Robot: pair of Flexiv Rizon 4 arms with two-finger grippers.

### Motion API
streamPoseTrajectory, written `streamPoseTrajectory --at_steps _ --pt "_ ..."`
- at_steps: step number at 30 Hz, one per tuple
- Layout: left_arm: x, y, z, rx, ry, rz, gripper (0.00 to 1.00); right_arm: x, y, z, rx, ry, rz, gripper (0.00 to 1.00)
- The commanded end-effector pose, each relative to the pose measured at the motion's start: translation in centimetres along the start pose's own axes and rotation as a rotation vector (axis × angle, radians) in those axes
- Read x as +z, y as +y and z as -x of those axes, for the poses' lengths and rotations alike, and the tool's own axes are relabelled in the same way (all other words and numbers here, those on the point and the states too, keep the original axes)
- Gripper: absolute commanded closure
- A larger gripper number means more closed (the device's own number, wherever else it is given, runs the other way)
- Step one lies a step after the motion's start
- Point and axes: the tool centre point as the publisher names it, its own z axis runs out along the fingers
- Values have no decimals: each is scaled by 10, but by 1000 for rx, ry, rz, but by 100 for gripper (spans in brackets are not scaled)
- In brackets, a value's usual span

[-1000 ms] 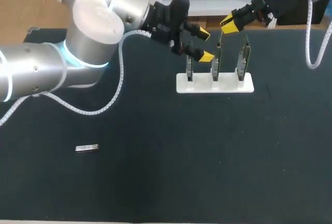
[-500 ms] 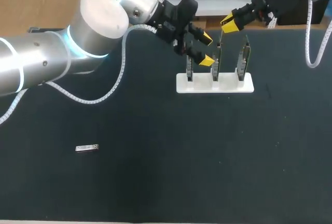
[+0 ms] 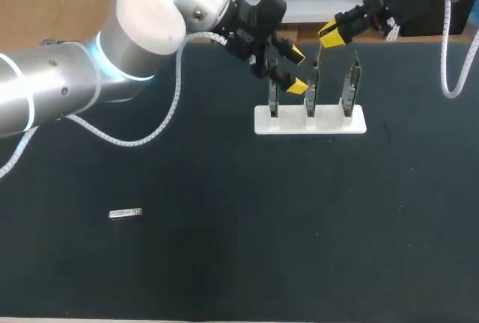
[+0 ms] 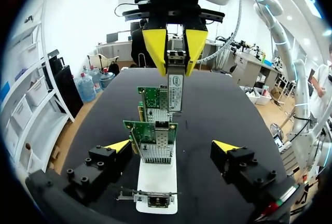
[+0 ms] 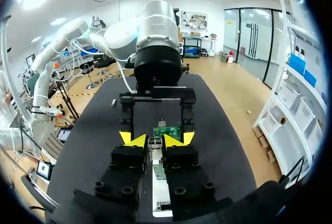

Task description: Pick up the optical module with the left hand, and insert it into the network port with the right hand.

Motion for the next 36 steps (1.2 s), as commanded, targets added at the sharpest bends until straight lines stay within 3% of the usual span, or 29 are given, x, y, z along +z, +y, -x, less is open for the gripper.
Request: streamPoseTrajectory --at_steps 1,36 --pt "1 -1 0 0 5 -4 0 1 1 0 0 0 -4 100" --pt "3 0 2 5 9 -8 0 -1 2 0 -3 2 -9 100"
